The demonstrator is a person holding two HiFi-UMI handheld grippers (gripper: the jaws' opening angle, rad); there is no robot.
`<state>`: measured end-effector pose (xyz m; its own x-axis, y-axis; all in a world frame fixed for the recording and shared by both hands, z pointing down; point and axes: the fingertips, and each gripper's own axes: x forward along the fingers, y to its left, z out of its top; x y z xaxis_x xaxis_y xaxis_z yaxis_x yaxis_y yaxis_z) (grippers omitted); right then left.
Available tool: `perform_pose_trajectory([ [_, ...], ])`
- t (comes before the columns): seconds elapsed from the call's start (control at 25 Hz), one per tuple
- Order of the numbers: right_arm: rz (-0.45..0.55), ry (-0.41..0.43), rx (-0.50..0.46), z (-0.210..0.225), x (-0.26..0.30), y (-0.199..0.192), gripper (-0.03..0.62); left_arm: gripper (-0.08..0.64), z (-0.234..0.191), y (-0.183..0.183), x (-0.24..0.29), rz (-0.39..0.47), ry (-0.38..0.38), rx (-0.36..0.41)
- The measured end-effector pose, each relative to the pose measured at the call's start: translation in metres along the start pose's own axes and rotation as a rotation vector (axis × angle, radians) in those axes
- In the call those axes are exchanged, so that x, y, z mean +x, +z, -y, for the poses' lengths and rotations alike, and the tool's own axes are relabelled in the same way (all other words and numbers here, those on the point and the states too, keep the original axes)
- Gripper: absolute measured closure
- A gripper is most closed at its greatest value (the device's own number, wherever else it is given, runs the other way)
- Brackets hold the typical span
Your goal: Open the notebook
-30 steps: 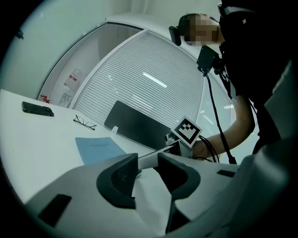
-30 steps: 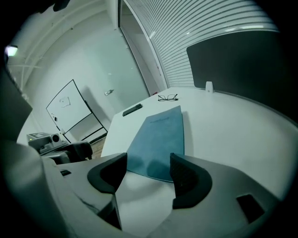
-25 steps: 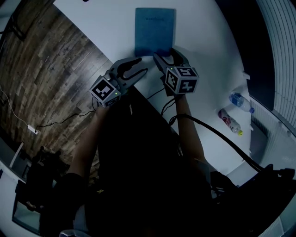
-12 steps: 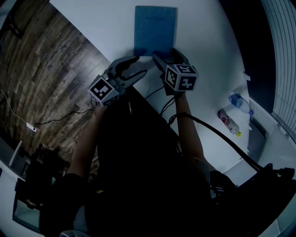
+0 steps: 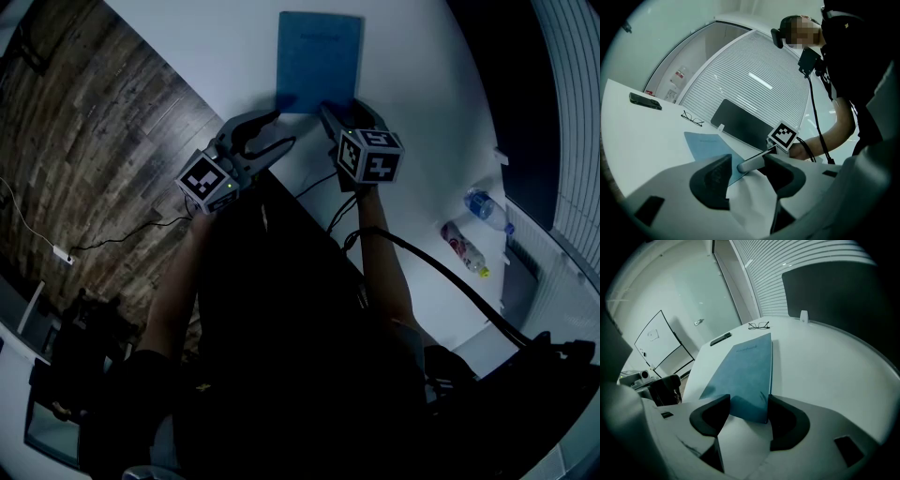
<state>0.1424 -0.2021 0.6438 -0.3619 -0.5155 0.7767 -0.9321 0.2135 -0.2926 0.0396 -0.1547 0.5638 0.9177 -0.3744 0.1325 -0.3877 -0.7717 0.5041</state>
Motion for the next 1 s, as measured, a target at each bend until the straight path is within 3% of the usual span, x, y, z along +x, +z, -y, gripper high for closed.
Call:
perform_pose_trajectory([
  [0.48,0.013,-0.034,0.041,0.019,-0.003,0.001,0.434,0.357,-0.003,0.008,0.001,0.017,0.013,-0.006],
  [0.64,0.039,-0.026,0.078,0.023,-0.009,0.003,0.479,0.357,-0.003,0.011,0.0,0.021,0.023,-0.005],
  [1.0,0.098,0.022,0.17,0.022,-0.009,0.013,0.515,0.359,-0.008,0.015,0.0,0.029,0.026,-0.003],
])
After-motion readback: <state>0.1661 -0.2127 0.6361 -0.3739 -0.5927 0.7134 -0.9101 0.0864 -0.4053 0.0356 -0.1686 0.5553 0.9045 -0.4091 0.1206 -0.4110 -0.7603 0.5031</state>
